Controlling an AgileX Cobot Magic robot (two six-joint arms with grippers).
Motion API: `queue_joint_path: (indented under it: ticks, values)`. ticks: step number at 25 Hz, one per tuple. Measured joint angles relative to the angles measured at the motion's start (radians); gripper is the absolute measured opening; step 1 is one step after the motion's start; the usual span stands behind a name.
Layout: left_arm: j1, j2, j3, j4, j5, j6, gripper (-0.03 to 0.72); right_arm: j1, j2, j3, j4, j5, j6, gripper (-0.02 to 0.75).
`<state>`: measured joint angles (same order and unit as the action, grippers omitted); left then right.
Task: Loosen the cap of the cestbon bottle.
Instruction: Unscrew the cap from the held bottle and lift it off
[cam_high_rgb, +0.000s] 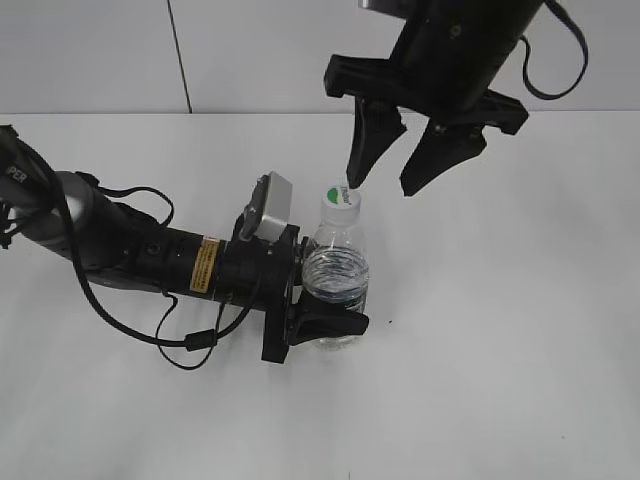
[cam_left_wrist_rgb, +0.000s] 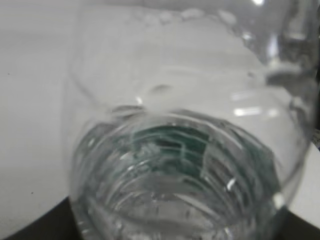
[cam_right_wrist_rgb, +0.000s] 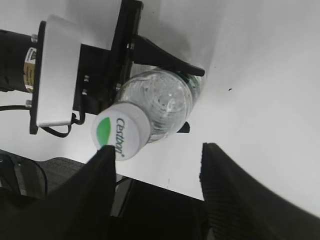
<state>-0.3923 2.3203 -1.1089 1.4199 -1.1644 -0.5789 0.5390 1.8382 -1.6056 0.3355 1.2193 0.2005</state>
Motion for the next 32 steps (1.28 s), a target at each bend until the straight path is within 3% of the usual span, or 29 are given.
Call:
queue_joint_path:
  ticks: [13, 32]
  values:
    - [-0.001, 0.000, 0.000, -0.001, 0.007, 0.000, 0.406, 0.039, 0.003, 0.000, 0.033, -0.103, 0.023, 0.409]
    - [-0.003, 0.000, -0.001, -0.003, 0.009, 0.001, 0.406, 0.076, 0.055, 0.000, -0.044, -0.080, 0.043, 0.408]
